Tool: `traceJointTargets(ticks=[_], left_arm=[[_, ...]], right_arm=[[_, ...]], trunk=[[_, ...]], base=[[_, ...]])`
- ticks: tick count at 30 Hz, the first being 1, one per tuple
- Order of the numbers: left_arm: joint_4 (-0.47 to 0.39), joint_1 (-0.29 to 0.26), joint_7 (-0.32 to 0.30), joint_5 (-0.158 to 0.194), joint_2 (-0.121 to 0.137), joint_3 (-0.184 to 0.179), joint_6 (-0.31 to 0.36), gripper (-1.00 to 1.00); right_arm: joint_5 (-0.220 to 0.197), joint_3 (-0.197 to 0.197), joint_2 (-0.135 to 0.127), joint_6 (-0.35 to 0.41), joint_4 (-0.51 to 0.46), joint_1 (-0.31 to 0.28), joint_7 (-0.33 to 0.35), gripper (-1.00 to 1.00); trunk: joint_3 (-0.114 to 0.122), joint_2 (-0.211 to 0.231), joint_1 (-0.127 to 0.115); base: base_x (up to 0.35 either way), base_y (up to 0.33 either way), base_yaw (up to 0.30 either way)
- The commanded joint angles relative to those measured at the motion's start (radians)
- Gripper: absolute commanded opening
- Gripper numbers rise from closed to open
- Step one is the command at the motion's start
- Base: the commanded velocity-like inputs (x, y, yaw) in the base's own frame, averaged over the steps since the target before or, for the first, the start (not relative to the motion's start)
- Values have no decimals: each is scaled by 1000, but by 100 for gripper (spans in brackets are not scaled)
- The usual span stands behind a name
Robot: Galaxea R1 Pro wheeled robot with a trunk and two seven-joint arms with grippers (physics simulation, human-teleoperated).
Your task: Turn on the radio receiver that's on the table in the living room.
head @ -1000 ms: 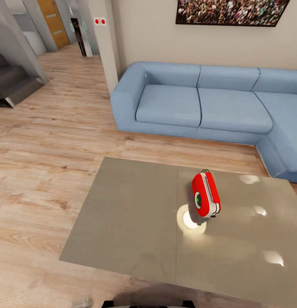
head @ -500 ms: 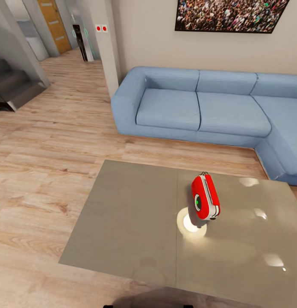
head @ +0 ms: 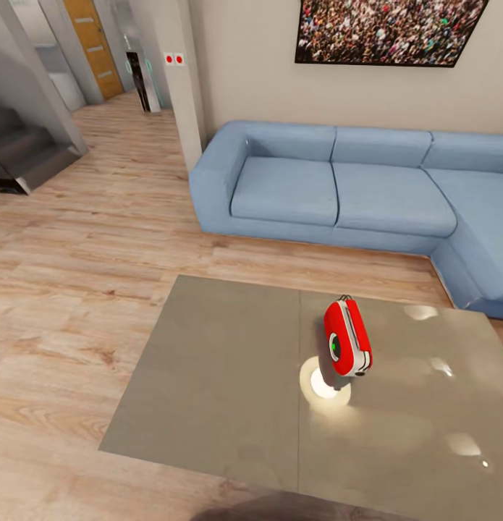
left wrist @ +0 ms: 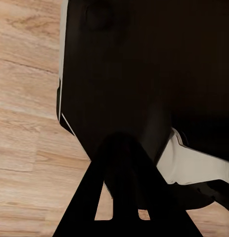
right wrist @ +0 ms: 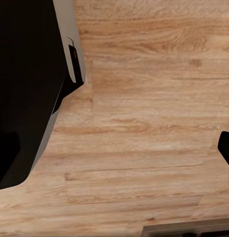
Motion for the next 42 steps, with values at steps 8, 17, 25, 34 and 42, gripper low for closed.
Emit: traceJointTargets(ticks=[8,17,25,34,42], left_arm=[[-3,0,0,-8,0,1,-3,-100],[-11,0,0,-10,1,2,-9,-100],[-11,0,0,-12,2,2,-9,-100],[-11,0,0,-12,2,2,-9,-100],[-11,0,0,-12,2,2,-9,-100]], right_arm=[[-1,-1,0,0,1,0,0,100],[-2,-2,0,0,1,0,-1,100],[-3,-2,1,0,1,0,-1,100],[-7,-3,2,0,1,0,-1,100],[-8,-3,2,0,1,0,-1,100]], trunk=[[13,0,0],[27,0,0],[40,0,0],[54,0,0],[67,0,0]], base=[[0,0,0],[0,0,0],[0,0,0],[0,0,0],[0,0,0]])
